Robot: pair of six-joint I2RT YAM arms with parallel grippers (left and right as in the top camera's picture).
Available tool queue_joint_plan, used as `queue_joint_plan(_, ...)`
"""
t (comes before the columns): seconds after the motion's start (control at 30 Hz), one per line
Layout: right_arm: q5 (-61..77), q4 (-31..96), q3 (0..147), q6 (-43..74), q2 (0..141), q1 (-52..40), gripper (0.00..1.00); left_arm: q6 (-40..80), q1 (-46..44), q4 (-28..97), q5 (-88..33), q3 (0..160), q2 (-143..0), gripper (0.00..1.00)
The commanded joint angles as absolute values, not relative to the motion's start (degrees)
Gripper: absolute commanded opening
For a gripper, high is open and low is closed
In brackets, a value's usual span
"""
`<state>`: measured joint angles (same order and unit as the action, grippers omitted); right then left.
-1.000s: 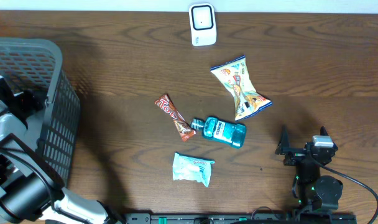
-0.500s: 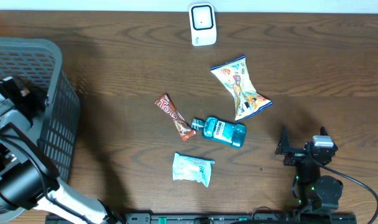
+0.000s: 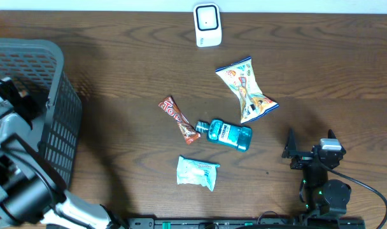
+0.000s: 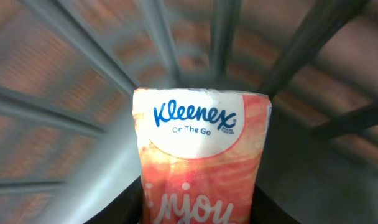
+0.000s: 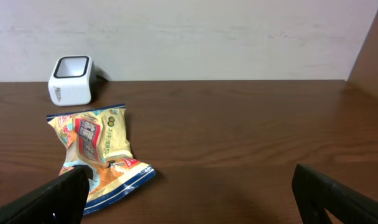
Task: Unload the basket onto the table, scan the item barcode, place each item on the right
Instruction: 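Carry the Kleenex pack to the table and release it near the wipes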
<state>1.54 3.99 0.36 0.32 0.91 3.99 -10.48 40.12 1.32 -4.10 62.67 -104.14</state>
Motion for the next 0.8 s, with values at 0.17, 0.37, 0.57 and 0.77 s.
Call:
queue_joint_plan(0.17, 1.63, 4.19, 0.34, -0.49, 0.71, 3.75, 0.99, 4.19, 40.29, 0.82, -3.46, 63.13, -78.00, 0.38)
queue_joint_plan(0.37, 1.63, 4.19, 0.32, -0.51, 0.71, 3.75, 0.99, 16.99, 37.91, -0.23, -19.00, 63.13, -61.54, 0.38)
queue_joint_plan(0.57, 1.65, 4.19, 0.32, -0.51, 0.71, 3.75, 0.99, 23.24, 23.66, 1.83, -29.80, 63.13, -55.40, 0.38)
queue_joint_plan(0.77, 1.63, 4.19, 0.32, -0.51, 0.71, 3.75, 0.99, 22.94, 0.49, 6.83, -25.19, 63.07, -60.95, 0.38)
